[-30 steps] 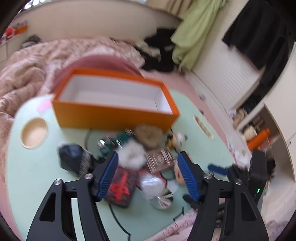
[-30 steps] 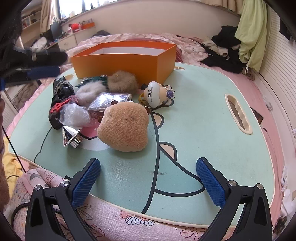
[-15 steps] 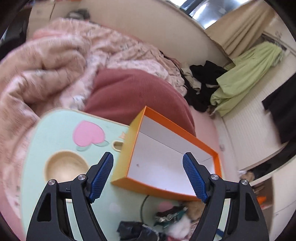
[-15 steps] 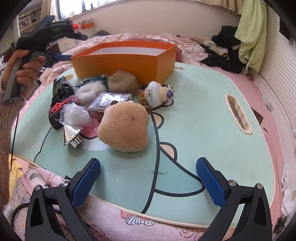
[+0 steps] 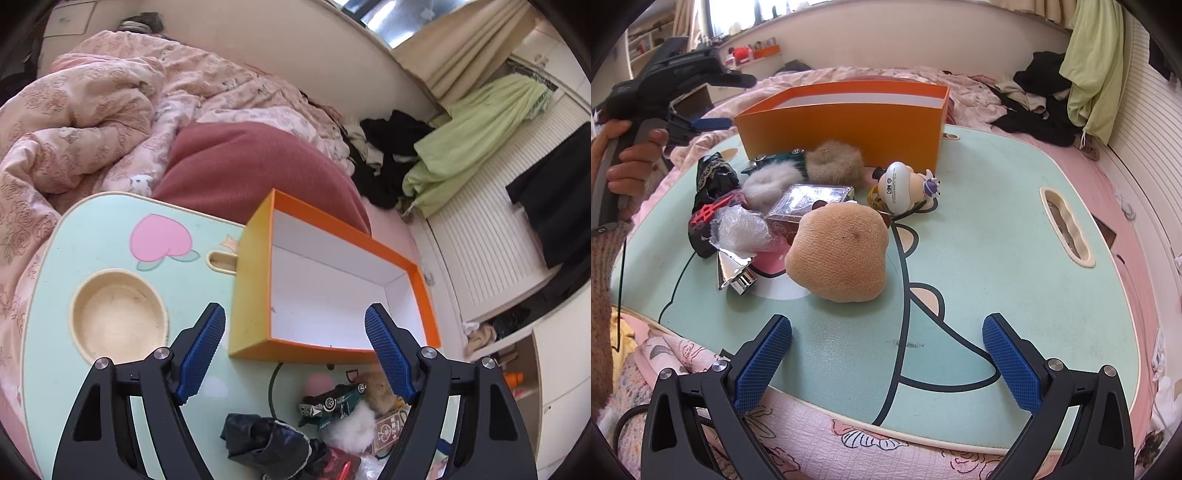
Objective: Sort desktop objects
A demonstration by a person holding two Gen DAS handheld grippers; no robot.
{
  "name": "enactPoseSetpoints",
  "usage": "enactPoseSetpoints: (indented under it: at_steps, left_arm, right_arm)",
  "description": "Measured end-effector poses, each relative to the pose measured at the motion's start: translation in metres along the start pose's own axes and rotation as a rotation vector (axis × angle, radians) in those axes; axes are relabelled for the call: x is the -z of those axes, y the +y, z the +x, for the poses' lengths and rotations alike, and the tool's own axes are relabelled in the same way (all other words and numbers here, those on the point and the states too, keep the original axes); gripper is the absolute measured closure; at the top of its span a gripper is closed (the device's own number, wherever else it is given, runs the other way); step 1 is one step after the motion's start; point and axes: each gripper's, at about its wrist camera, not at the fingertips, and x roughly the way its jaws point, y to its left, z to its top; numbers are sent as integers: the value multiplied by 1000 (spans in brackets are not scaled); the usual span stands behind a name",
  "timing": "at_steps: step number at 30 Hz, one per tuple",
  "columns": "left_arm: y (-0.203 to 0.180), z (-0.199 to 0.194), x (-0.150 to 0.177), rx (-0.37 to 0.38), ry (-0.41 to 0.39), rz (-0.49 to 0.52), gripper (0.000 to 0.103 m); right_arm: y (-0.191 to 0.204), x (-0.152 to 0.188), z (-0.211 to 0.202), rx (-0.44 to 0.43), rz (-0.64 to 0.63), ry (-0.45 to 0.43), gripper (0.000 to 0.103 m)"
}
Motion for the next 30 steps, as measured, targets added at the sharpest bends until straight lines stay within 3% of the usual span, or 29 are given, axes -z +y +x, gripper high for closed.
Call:
enactPoseSetpoints:
  at_steps: [2, 6, 12, 16, 20, 24, 26, 30]
  left_arm:
    - [-5, -17, 8, -10, -40, 35, 25]
    - [-35, -53, 52, -77, -93, 228, 24]
    - [-47, -72, 137, -111, 33, 334, 24]
    - [-55, -59, 182, -228, 50, 426, 24]
    - [-62, -42, 193, -294, 28, 438, 23]
    - [-74, -26, 197, -359, 20, 500, 15]
    - [-77, -20, 197, -342, 38, 515, 0]
    - [-74, -21, 197, -318, 29, 524, 0]
  right_arm:
    - [0, 0, 0, 0, 0, 0, 0]
    - [0, 0, 0, 0, 0, 0, 0]
    - [-1, 0, 0, 1, 0, 0, 0]
    - [0, 2, -1, 4, 0, 2, 0]
    - [1, 2, -2, 6, -1, 2, 0]
    - [1, 2, -2, 5, 1, 4, 0]
    - [1, 2, -2, 4, 2, 3, 0]
    - [0, 2, -1, 4, 2, 3, 0]
